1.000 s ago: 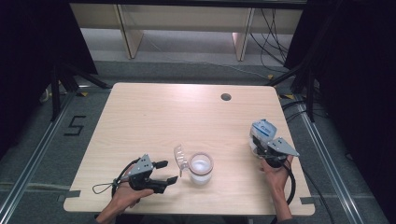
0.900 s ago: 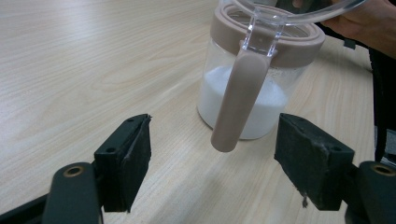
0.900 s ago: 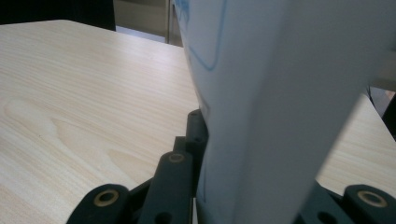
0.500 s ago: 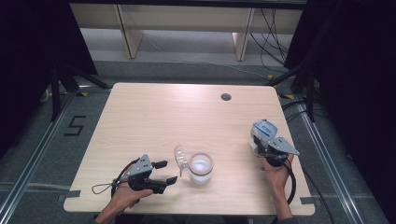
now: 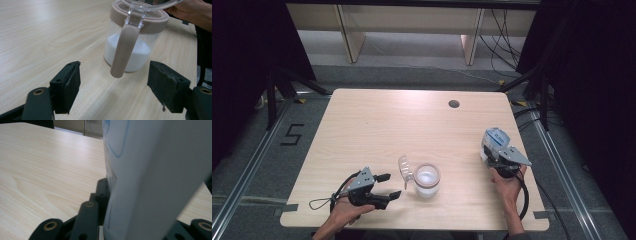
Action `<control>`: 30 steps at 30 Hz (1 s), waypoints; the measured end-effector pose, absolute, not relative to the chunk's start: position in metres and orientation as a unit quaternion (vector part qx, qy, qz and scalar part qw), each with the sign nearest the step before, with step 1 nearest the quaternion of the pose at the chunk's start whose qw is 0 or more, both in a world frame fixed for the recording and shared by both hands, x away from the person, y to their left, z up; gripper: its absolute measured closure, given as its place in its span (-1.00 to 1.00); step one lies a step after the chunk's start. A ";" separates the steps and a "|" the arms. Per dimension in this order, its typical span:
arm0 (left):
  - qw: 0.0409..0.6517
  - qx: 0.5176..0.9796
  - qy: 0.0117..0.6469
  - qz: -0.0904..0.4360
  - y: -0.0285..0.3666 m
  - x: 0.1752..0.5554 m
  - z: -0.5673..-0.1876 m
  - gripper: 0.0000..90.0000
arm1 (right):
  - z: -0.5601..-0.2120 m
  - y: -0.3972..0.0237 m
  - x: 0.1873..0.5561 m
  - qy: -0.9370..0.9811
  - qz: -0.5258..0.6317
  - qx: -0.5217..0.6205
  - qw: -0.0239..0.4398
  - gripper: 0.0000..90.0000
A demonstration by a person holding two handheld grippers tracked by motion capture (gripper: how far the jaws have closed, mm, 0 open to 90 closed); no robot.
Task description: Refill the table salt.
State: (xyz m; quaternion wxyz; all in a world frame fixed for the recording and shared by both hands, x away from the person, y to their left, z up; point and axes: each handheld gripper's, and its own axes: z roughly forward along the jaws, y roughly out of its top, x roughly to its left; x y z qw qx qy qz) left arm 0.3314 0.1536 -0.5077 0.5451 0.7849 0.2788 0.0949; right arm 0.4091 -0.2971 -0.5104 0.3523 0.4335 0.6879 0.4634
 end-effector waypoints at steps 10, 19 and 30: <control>0.540 0.787 0.281 0.095 0.157 0.325 -0.508 -0.43 | -0.507 -0.299 0.406 0.684 0.459 0.439 0.358 0.23; 0.536 0.788 0.287 0.096 0.160 0.322 -0.510 -0.43 | -0.499 -0.299 0.392 0.676 0.466 0.441 0.362 -0.15; 0.534 0.789 0.289 0.091 0.167 0.321 -0.512 -0.43 | -0.494 -0.302 0.356 0.658 0.459 0.473 0.364 -0.34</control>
